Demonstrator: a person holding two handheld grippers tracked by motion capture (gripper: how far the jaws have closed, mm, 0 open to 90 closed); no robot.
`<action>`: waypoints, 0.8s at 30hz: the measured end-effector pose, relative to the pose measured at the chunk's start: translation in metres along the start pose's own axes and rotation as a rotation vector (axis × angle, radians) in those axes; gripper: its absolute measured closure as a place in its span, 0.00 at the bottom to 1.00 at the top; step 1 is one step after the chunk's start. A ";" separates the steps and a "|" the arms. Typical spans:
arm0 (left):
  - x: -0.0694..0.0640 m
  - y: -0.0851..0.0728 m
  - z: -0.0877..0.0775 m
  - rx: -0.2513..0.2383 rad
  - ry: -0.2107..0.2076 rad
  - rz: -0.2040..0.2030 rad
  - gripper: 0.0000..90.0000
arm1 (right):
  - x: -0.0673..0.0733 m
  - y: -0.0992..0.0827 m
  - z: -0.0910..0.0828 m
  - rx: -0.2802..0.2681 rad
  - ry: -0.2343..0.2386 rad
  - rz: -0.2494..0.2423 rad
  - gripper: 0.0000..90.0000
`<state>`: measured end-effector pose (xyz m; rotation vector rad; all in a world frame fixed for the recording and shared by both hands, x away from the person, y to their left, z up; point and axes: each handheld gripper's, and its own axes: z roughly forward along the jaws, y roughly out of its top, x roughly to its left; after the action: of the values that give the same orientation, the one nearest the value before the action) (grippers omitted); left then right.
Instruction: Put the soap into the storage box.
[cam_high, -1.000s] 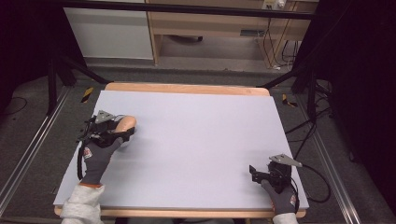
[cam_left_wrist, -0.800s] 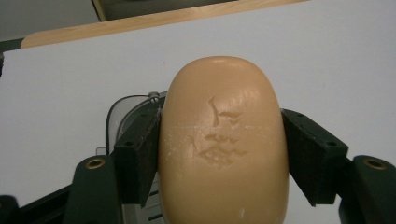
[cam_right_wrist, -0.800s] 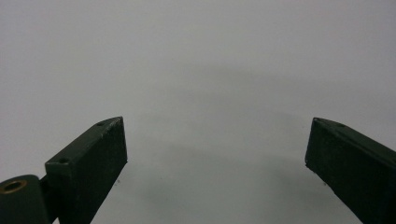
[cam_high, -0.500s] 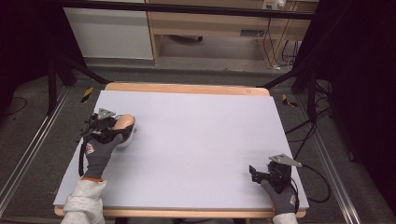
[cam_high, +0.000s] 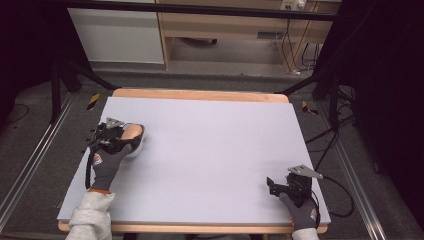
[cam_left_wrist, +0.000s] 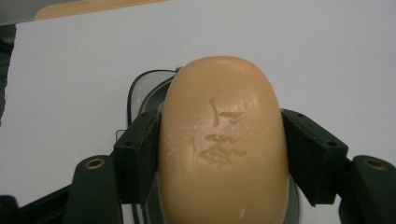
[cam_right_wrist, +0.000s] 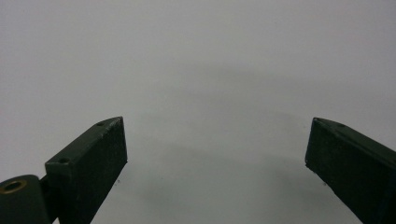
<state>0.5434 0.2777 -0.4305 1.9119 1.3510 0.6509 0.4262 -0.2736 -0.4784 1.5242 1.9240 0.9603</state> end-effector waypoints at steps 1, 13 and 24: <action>0.000 0.000 0.001 0.003 0.002 0.001 0.35 | 0.000 0.000 0.000 0.001 0.002 0.002 0.06; -0.002 -0.004 0.004 -0.008 -0.007 -0.013 0.35 | 0.000 0.000 0.000 0.001 0.001 -0.002 0.06; -0.004 -0.009 0.005 -0.059 0.011 -0.021 0.30 | 0.001 0.000 -0.001 0.003 0.004 -0.004 0.06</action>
<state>0.5404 0.2749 -0.4407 1.8481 1.3422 0.6848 0.4257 -0.2730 -0.4780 1.5210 1.9309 0.9596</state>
